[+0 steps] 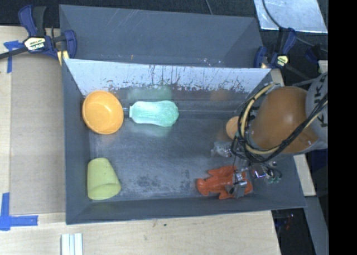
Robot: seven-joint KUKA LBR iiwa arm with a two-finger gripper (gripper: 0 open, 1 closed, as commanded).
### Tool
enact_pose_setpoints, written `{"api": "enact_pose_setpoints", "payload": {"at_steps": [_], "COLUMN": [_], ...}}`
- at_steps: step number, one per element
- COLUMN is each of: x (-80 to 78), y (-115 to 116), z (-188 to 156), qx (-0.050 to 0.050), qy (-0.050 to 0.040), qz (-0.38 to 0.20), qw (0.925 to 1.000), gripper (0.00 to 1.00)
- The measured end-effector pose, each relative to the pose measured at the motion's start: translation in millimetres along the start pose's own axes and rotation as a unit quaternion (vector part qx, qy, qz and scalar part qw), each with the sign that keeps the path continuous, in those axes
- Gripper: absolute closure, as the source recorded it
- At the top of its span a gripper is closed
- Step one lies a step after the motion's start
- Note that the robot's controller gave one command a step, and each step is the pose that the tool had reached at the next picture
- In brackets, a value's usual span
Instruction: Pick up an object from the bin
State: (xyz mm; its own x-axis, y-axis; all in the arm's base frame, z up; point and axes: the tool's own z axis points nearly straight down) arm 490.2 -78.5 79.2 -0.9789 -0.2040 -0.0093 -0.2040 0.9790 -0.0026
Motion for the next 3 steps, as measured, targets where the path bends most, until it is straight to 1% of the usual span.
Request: {"api": "enact_pose_setpoints", "payload": {"at_steps": [1,2,3], "x": [-10.8,-1.3,-1.3], "y": [-18,-1,-1], "z": [9,0,0], "qx": [0.003,0.0,0.0], "qy": [-0.0045,-0.0015,-0.0016], "qz": [-0.046,-0.002,-0.002], "qw": [0.9989,1.0,1.0], "gripper": [0.0,1.0,1.0]}}
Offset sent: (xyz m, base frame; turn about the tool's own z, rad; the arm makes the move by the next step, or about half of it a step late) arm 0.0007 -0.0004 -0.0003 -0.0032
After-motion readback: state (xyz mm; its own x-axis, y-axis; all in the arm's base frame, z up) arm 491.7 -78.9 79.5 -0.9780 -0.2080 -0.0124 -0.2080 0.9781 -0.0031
